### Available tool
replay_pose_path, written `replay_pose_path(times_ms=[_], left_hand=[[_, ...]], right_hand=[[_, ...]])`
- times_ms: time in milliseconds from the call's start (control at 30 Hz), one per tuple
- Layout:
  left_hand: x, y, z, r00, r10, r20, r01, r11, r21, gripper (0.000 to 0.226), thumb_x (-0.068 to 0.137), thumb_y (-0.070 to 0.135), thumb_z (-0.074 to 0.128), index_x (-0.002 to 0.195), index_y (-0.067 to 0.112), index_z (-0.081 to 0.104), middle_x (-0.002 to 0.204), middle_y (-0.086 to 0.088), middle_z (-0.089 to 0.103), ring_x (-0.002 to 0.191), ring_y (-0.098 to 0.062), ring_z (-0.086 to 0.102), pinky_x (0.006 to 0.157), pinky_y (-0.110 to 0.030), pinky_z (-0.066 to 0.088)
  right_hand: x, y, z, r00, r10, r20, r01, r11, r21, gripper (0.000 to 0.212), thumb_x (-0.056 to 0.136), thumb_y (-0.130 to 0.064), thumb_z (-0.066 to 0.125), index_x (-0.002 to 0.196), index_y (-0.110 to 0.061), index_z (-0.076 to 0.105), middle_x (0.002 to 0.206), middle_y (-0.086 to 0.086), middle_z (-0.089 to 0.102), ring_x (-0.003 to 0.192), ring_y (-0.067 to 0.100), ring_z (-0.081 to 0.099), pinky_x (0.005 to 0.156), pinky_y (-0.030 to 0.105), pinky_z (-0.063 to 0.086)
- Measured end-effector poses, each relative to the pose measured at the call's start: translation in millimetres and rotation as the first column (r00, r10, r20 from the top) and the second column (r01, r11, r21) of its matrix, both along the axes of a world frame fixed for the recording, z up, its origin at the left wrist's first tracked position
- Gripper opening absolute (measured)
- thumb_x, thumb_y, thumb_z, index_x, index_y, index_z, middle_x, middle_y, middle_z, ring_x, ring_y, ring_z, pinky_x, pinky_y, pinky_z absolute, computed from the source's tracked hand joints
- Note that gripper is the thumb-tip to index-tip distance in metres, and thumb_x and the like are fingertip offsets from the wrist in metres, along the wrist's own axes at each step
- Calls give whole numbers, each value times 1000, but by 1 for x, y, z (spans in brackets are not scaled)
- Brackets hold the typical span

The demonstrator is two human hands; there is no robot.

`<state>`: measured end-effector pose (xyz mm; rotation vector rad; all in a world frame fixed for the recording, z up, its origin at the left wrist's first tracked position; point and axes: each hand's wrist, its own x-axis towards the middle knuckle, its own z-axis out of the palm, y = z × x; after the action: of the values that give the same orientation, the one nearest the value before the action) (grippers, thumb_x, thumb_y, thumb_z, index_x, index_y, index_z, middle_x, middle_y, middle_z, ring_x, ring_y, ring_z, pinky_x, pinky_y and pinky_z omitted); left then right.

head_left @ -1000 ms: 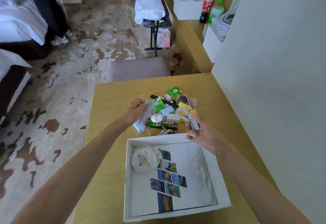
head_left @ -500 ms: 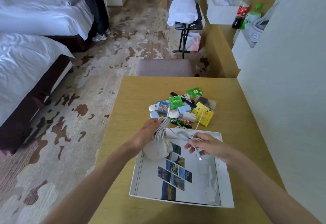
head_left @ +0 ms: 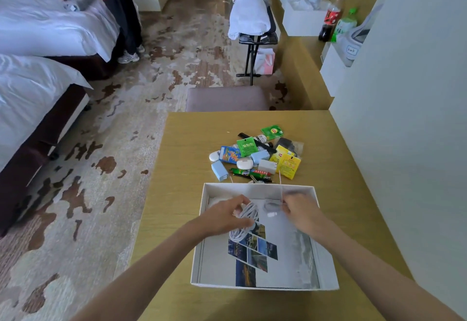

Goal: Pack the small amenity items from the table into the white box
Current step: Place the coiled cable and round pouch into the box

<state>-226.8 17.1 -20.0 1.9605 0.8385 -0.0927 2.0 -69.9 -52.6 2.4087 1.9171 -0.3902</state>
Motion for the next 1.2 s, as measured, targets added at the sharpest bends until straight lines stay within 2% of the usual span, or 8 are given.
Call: replay_pose_path(times_ms=[200, 300, 433, 567, 700, 900, 1067, 1200], left_hand=[[20, -5, -10, 964, -245, -106, 266, 908, 323, 40, 83, 45, 61, 119, 35, 48, 119, 6, 63, 103, -15, 59, 80, -30, 47], [33, -13, -18, 957, -269, -109, 290, 873, 392, 40, 81, 44, 66, 111, 33, 42, 113, 4, 66, 93, -15, 60, 70, -24, 41], [57, -20, -28, 944, -311, -114, 326, 809, 490, 36, 79, 37, 70, 97, 25, 41, 102, -2, 67, 85, -21, 59, 67, -31, 45], [82, -21, -36, 899, -411, -151, 403, 646, 648, 32, 82, 34, 67, 95, 14, 47, 97, -9, 65, 87, -32, 59, 72, -37, 41], [96, -19, -48, 901, -427, -77, 352, 614, 707, 30, 82, 36, 66, 93, 14, 51, 96, -4, 65, 91, -26, 58, 81, -34, 38], [96, -24, -54, 882, -460, -102, 321, 430, 844, 29, 68, 35, 78, 85, 21, 59, 86, 7, 66, 81, -16, 61, 75, -27, 45], [87, -29, -63, 832, -541, -124, 313, 273, 910, 10, 86, 24, 59, 95, 21, 56, 96, 4, 64, 84, -17, 56, 74, -29, 38], [77, -27, -63, 823, -544, -163, 343, 248, 906, 18, 89, 22, 60, 106, 21, 56, 109, 3, 64, 93, -17, 57, 79, -28, 44]], right_hand=[[-6, 4, 11, 955, 46, 293, -26, 997, -72, 21, 93, -20, 51, 105, -14, 67, 103, 6, 72, 93, 22, 68, 76, 33, 52], [-6, 3, 17, 946, 4, 323, -5, 1000, 3, 20, 94, -27, 50, 103, -17, 65, 101, 4, 72, 92, 23, 68, 73, 31, 49], [-2, -3, 19, 945, -23, 327, -5, 996, 85, 17, 92, -26, 53, 104, -19, 62, 99, 3, 71, 93, 25, 66, 75, 33, 48], [20, -15, 24, 966, -1, 259, -53, 978, 202, 24, 92, -31, 49, 102, -17, 65, 99, 4, 70, 101, 26, 60, 77, 36, 44], [36, -40, 30, 970, 118, 214, -192, 910, 367, 17, 87, -26, 59, 88, -13, 70, 93, 2, 69, 93, 22, 62, 72, 34, 47], [52, -61, 21, 996, 74, -46, -47, 899, 435, 18, 90, -22, 56, 98, -16, 71, 120, 0, 63, 111, 19, 55, 87, 34, 45], [54, -57, 12, 988, 85, -130, -14, 882, 471, 15, 89, -21, 60, 99, -16, 71, 114, -2, 64, 105, 17, 55, 88, 24, 41], [54, -53, 10, 975, 105, -196, -6, 892, 453, 15, 87, -18, 64, 100, -13, 71, 105, 0, 67, 101, 19, 54, 86, 14, 30]])
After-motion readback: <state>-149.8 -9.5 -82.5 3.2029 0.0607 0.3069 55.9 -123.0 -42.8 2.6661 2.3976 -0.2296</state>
